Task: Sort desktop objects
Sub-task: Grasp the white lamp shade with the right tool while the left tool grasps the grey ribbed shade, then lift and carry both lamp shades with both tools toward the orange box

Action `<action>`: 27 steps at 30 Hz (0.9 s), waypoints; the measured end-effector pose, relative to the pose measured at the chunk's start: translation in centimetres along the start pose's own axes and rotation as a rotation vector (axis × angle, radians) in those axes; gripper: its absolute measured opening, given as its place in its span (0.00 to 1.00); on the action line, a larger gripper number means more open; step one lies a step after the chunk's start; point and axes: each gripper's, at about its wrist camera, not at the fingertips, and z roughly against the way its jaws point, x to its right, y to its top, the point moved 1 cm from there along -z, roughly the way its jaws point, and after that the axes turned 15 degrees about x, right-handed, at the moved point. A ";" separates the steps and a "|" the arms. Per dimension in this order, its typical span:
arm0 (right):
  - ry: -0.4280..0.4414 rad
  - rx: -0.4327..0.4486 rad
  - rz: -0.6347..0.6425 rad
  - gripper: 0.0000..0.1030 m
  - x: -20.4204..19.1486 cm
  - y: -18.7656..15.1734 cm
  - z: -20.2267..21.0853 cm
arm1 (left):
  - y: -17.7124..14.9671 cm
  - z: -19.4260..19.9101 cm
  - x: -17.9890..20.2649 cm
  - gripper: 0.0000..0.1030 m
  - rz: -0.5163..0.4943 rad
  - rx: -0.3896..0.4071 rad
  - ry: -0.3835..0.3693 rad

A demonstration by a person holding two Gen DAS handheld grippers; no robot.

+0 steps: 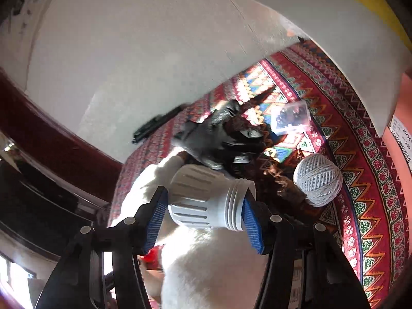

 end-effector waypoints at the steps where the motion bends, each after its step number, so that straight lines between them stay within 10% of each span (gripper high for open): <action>1: 0.030 0.038 0.013 0.20 -1.2 0.2 1.9 | -0.1 0.3 0.0 0.46 0.010 0.002 -0.005; 8: 0.079 0.104 -0.007 0.18 -1.7 -1.0 8.2 | -2.1 3.2 0.3 0.46 0.035 -0.001 -0.030; 12: -0.061 0.012 -0.080 0.83 1.5 -3.6 7.3 | -3.8 3.2 1.5 0.44 -0.023 -0.048 -0.030; 18: -0.366 0.024 -0.107 0.83 8.0 -6.2 10.4 | -4.7 2.5 2.0 0.55 -0.093 -0.095 -0.001; 27: -0.413 0.169 -0.198 0.83 10.0 -8.1 17.2 | -4.8 2.2 1.7 0.57 -0.067 -0.125 -0.008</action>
